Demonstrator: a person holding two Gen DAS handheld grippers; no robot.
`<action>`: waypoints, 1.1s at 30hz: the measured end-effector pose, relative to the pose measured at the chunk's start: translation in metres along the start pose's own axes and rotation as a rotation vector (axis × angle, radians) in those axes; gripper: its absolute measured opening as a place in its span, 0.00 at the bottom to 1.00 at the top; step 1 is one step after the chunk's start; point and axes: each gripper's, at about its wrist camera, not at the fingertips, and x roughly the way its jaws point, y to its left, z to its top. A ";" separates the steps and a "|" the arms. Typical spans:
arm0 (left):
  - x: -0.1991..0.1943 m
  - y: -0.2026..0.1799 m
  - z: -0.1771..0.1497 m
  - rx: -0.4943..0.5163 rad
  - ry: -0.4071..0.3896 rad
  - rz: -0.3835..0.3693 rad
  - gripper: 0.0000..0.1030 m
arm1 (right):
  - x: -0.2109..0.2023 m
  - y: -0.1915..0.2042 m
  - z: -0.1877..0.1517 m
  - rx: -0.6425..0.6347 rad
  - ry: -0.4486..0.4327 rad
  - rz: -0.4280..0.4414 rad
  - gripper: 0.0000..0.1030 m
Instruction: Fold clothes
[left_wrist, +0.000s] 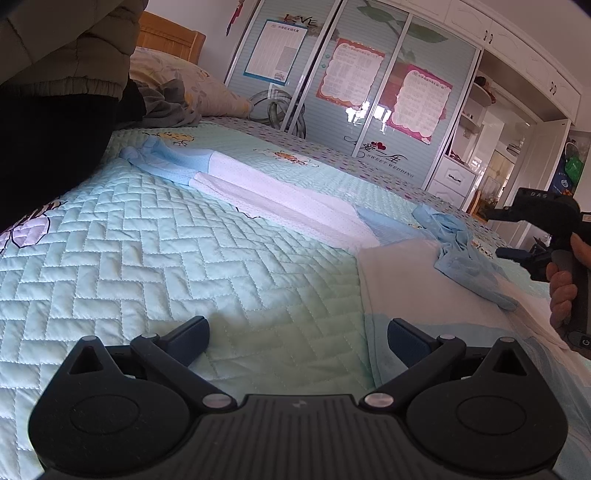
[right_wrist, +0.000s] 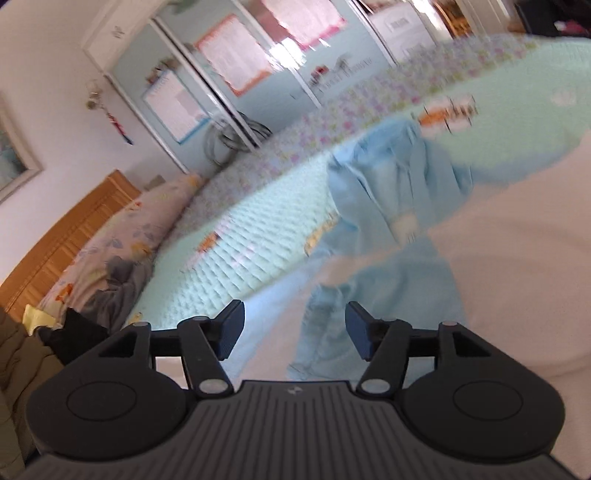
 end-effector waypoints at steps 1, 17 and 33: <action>0.000 0.001 0.001 -0.001 0.000 0.000 0.99 | -0.007 0.001 0.003 -0.008 -0.022 0.004 0.61; 0.000 0.005 0.001 -0.018 -0.007 -0.014 0.99 | -0.014 -0.039 -0.017 0.191 0.107 0.022 0.65; -0.002 0.003 -0.001 -0.019 -0.013 -0.014 0.99 | -0.123 -0.203 -0.001 0.560 -0.020 -0.175 0.61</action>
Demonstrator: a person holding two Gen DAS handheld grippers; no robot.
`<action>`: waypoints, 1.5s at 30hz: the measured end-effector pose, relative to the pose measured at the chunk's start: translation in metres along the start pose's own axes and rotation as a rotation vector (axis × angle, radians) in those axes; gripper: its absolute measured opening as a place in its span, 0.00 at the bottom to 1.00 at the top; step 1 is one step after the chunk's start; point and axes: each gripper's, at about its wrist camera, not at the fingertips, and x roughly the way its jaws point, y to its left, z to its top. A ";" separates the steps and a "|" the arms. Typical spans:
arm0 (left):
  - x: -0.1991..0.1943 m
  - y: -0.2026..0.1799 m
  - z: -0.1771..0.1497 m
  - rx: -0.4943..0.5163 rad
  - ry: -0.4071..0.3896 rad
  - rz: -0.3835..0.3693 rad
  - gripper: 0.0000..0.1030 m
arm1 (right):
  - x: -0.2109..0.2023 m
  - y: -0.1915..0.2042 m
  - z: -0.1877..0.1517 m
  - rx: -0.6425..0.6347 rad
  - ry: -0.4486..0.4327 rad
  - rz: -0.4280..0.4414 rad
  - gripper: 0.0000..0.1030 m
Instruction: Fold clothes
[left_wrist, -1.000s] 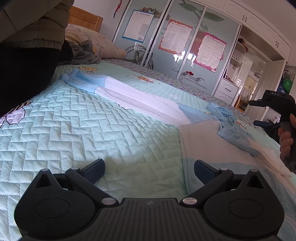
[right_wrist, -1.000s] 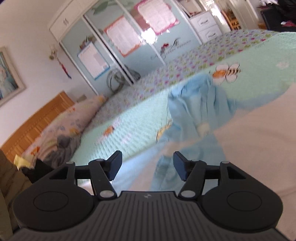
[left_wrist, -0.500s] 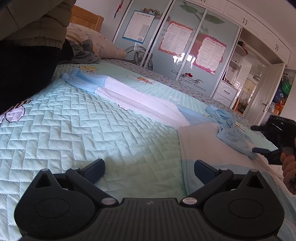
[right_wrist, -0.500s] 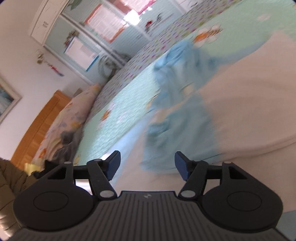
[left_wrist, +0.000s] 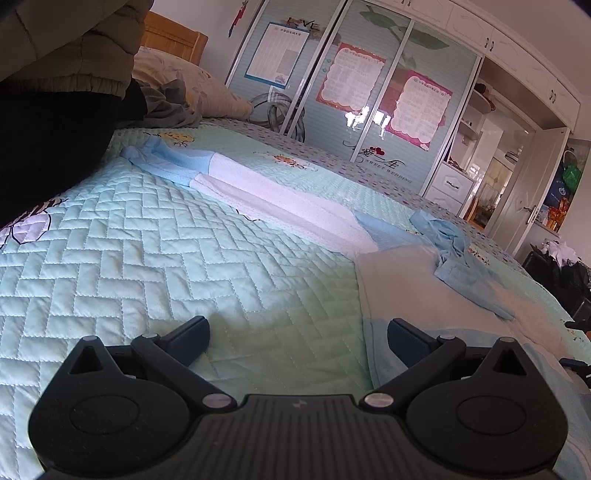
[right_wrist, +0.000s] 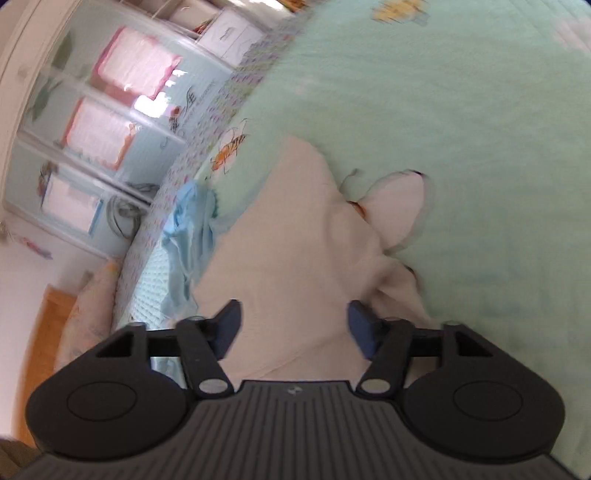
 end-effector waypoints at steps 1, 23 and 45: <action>0.000 0.000 0.000 0.000 -0.001 0.000 0.99 | -0.006 -0.002 -0.002 0.021 -0.010 0.027 0.62; 0.002 -0.005 0.002 -0.020 0.005 -0.012 0.99 | -0.041 -0.012 0.015 0.060 -0.162 0.096 0.68; 0.121 0.161 0.118 -0.940 0.056 -0.220 0.99 | -0.113 -0.147 -0.028 0.004 -0.191 0.370 0.58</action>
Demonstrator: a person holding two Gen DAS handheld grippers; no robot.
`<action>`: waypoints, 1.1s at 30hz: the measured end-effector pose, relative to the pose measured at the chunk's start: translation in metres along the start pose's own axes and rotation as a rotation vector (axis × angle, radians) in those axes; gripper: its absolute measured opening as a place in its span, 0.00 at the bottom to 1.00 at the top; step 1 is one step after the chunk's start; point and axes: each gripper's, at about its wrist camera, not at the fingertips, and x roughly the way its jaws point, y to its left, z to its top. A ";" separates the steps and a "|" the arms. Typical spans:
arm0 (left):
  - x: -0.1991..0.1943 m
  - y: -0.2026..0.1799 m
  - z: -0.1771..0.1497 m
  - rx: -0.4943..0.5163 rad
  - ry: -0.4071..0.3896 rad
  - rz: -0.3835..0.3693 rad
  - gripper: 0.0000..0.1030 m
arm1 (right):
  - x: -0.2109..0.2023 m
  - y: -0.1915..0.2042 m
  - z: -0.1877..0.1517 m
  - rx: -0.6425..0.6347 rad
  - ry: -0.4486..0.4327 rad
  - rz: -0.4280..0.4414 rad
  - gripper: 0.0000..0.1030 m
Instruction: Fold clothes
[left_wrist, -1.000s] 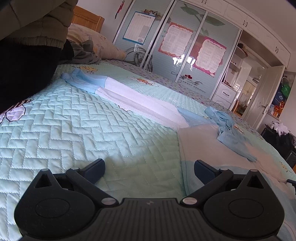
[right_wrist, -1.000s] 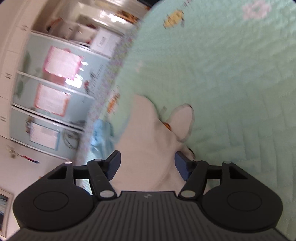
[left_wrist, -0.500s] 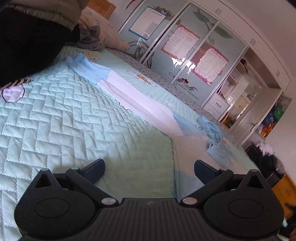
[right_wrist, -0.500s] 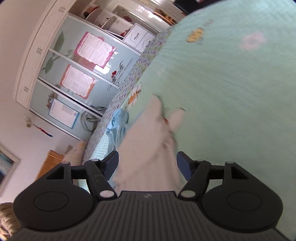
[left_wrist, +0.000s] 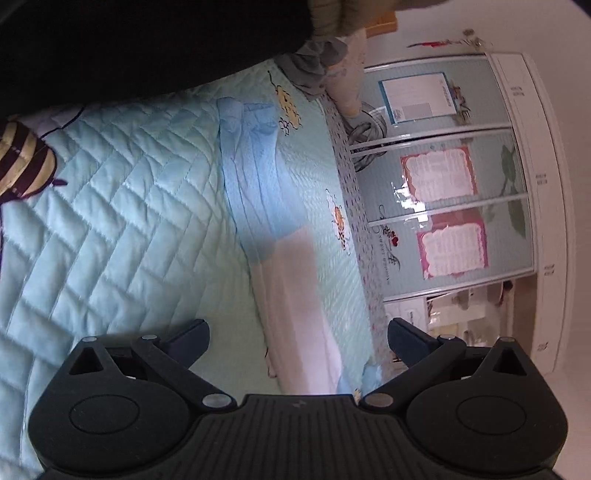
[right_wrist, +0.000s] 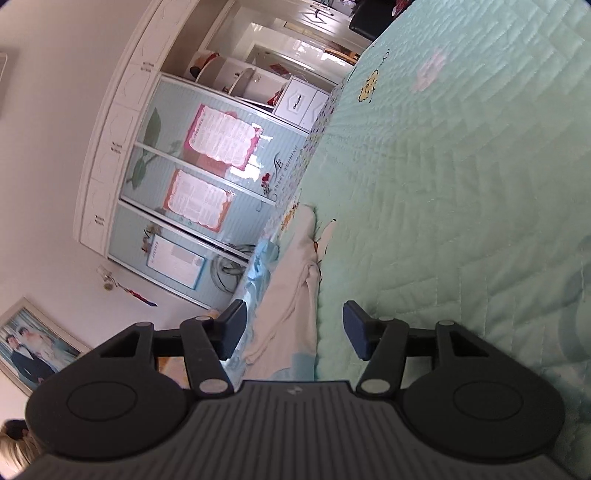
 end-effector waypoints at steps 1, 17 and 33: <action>0.005 0.002 0.009 -0.025 -0.004 -0.003 0.99 | 0.000 -0.001 0.001 0.010 -0.003 0.006 0.58; 0.083 -0.032 0.057 0.060 -0.267 0.164 1.00 | 0.001 0.001 -0.004 0.015 -0.018 0.015 0.58; 0.165 -0.061 0.098 0.347 -0.221 0.097 0.85 | 0.002 -0.003 -0.003 0.082 -0.050 0.066 0.59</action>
